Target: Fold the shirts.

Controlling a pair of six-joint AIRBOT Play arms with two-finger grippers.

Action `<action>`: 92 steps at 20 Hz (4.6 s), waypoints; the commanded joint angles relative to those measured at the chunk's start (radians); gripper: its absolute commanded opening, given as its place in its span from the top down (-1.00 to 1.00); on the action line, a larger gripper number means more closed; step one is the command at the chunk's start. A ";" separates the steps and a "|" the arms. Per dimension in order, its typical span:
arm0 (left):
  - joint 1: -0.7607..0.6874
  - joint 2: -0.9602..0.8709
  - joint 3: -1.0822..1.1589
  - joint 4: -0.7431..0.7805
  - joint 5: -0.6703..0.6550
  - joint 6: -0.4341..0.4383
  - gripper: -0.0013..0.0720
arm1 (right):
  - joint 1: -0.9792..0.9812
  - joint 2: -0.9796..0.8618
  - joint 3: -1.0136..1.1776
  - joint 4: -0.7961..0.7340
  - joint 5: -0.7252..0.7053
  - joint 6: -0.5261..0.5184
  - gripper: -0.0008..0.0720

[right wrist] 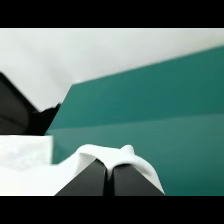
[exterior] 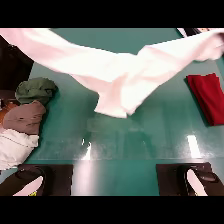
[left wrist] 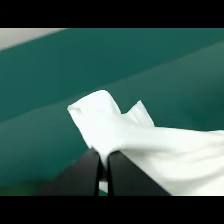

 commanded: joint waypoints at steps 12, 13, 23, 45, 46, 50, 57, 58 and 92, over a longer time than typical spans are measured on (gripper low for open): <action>0.001 0.156 -0.044 -0.043 0.095 0.000 0.89 | -0.407 -0.173 0.691 0.001 0.451 0.097 0.93; 0.001 0.154 -0.112 -0.043 0.115 0.000 0.89 | -0.397 -0.203 0.706 0.000 0.468 0.112 0.93; 0.001 -0.099 -0.533 0.026 0.153 0.000 0.89 | 0.214 -0.509 0.443 -0.473 0.199 0.096 0.93; 0.001 -0.346 -0.628 0.215 0.130 0.000 0.89 | 0.288 -0.742 0.188 -0.542 0.460 0.077 -0.53; 0.001 -0.346 -0.628 0.214 0.129 0.000 0.89 | 0.301 -0.683 0.080 -0.542 0.440 0.105 -0.53; 0.001 -0.346 -0.628 0.207 0.122 0.000 0.89 | 0.335 -0.502 -0.236 -0.541 0.346 0.239 -0.53; 0.001 -0.346 -0.628 0.180 0.114 0.000 0.89 | 0.335 -0.434 -0.497 -0.433 0.213 0.334 -0.53; 0.001 -0.346 -0.628 0.180 0.108 0.000 0.89 | 0.335 -0.434 -0.527 -0.388 0.162 0.333 -0.53; 0.001 0.182 -0.299 0.177 0.127 -0.053 0.89 | 0.157 0.000 0.010 -0.219 -0.017 0.182 0.93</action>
